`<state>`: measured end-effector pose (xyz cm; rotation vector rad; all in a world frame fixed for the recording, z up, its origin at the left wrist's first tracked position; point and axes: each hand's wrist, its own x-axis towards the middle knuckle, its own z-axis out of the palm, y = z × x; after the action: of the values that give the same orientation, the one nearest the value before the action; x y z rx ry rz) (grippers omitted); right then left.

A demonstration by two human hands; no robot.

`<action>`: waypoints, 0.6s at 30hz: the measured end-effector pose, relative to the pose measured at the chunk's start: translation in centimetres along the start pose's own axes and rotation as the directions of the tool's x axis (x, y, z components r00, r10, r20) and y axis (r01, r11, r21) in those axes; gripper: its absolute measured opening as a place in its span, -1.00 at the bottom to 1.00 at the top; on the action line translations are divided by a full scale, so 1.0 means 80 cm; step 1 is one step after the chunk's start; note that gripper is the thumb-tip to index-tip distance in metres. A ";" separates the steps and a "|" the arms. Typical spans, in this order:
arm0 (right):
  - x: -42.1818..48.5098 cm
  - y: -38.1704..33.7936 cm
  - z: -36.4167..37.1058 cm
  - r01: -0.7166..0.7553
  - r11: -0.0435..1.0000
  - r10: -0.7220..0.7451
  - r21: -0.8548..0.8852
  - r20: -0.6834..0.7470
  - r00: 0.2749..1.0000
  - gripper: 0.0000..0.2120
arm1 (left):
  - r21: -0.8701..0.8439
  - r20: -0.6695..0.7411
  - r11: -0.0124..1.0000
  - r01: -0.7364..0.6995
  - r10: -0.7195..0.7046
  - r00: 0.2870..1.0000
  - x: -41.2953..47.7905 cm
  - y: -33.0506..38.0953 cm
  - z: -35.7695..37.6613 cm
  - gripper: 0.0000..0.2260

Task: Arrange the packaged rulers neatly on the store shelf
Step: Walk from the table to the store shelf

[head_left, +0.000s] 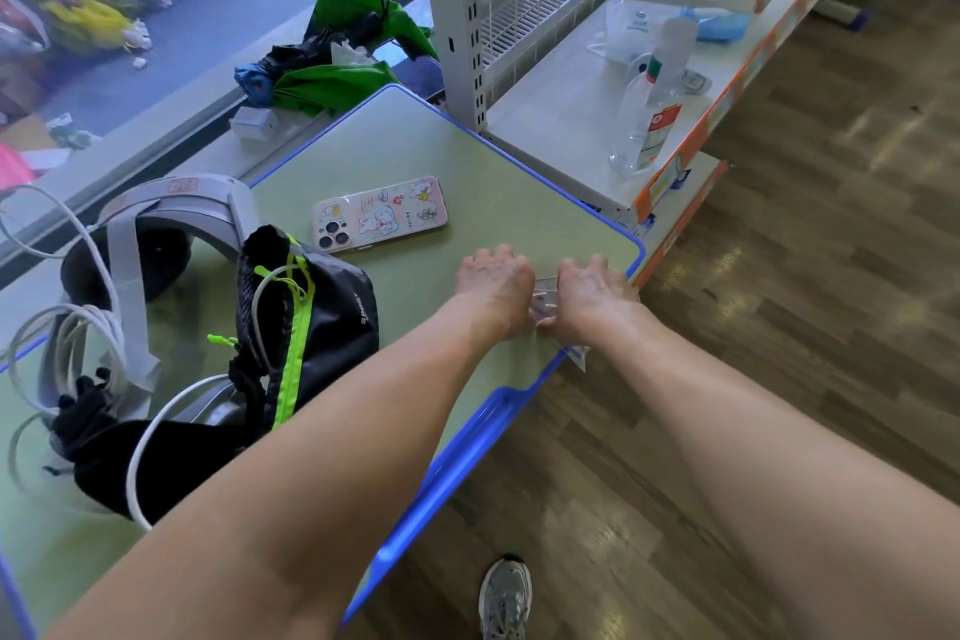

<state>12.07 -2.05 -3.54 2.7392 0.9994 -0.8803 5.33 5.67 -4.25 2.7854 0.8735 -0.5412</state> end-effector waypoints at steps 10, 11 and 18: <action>-0.008 0.010 0.006 -0.061 0.993 0.061 0.096 0.003 0.998 -0.43 | -0.070 0.069 0.996 0.062 -0.057 0.996 -0.004 0.016 0.002 -0.45; -0.009 0.013 0.006 -0.054 0.995 0.055 0.089 -0.011 0.998 -0.44 | -0.072 0.072 0.995 0.063 -0.058 0.996 -0.005 0.017 0.003 -0.47; -0.012 0.044 0.010 -0.020 0.967 0.015 0.255 0.019 1.000 -0.59 | -0.075 0.030 0.996 0.039 -0.037 0.999 -0.013 0.022 0.015 -0.60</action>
<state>13.26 -5.59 -4.00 2.9379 0.9147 -1.0994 5.18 3.40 -4.84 2.6920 0.9233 -0.5413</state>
